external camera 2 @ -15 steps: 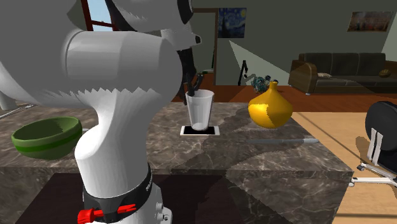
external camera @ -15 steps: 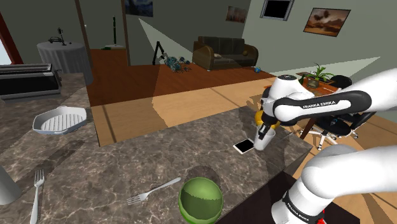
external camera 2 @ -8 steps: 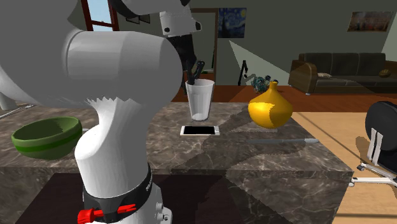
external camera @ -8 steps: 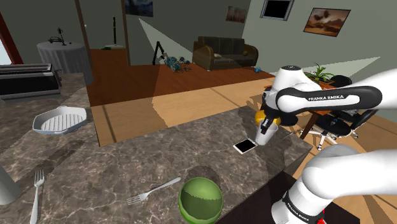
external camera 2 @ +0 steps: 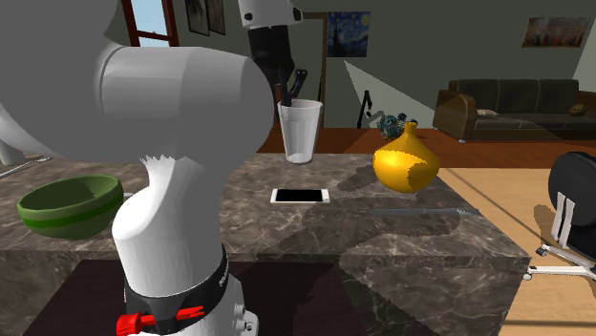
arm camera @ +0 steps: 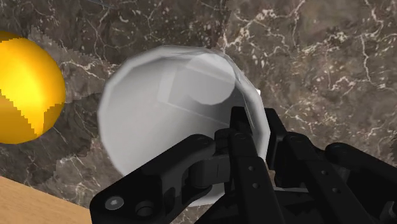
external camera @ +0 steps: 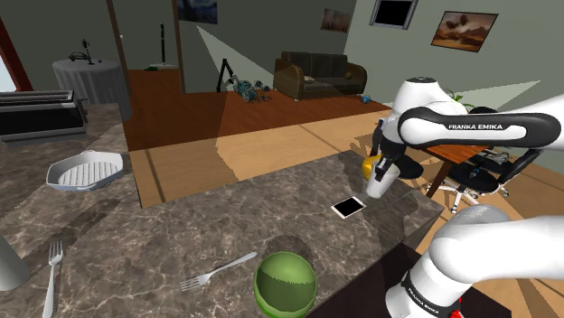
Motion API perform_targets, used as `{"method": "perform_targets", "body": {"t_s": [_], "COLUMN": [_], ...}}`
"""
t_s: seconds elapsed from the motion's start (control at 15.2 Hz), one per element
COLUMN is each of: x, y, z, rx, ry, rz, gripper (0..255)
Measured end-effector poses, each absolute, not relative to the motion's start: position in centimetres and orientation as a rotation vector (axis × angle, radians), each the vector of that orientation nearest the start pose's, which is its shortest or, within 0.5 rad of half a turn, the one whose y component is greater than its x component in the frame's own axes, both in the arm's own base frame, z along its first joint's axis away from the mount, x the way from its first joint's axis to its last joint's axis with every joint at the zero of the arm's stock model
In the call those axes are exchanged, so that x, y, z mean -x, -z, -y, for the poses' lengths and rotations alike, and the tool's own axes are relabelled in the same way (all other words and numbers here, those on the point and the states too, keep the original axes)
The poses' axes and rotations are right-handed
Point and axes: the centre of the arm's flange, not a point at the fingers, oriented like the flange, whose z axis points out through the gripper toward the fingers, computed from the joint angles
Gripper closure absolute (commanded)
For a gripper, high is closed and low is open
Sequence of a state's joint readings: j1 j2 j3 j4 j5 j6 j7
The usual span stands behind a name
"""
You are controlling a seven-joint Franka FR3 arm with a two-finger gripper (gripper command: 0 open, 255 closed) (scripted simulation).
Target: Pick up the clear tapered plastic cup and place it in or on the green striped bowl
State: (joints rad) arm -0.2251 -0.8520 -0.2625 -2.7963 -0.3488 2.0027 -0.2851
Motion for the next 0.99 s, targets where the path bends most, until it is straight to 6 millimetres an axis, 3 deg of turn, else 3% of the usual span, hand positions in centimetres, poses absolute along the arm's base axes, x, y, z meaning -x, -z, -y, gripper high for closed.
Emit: {"method": "perform_targets", "body": {"t_s": [0.46,0.99], "x": [-26.4,-26.7], "y": [-46.3,-47.4], "z": [14.8,4.9], "rx": [3.276,3.277], "ry": [0.015,0.015], "rz": [0.033,0.035], "gripper": [255,255]}}
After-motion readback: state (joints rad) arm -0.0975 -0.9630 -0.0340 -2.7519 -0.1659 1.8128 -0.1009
